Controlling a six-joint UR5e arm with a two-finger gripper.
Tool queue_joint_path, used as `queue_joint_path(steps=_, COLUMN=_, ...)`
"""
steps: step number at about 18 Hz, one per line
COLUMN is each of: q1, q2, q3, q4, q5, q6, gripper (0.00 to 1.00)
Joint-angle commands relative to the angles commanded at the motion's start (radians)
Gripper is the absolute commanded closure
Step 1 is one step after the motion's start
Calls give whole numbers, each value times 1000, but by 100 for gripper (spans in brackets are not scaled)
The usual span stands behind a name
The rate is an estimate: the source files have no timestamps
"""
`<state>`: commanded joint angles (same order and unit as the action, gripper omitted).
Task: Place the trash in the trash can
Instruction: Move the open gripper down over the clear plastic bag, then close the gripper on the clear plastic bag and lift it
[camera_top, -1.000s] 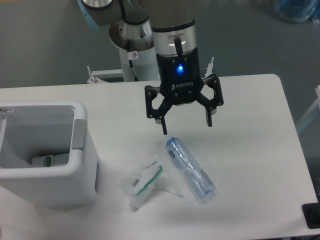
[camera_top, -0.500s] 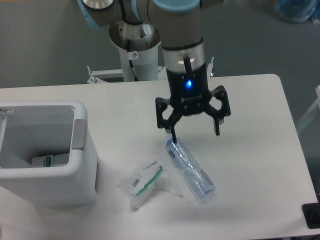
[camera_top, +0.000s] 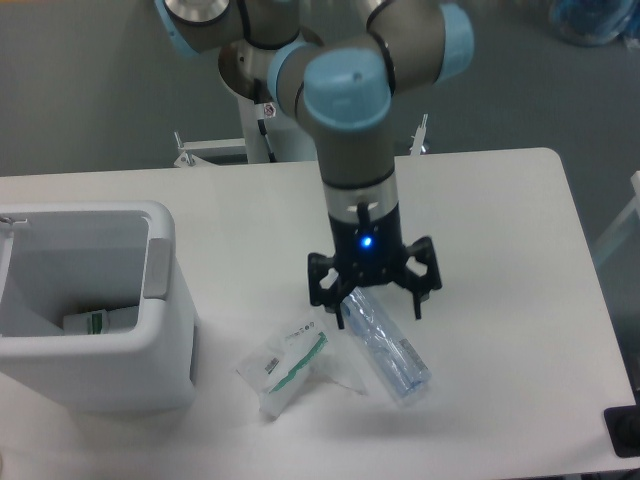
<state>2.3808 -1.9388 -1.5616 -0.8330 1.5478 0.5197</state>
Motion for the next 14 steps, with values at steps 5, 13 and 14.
queue_joint_path(steps=5, q1=-28, q2=-66, q3=-15, q4=2, q5=3, q6=59, gripper=0)
queue_joint_path(steps=13, q1=-57, q2=-111, q3=-35, q4=6, q5=9, q6=100, gripper=0)
queue_joint_path(steps=14, q1=-64, q2=-114, q3=-37, q4=6, q5=11, q6=108, gripper=0)
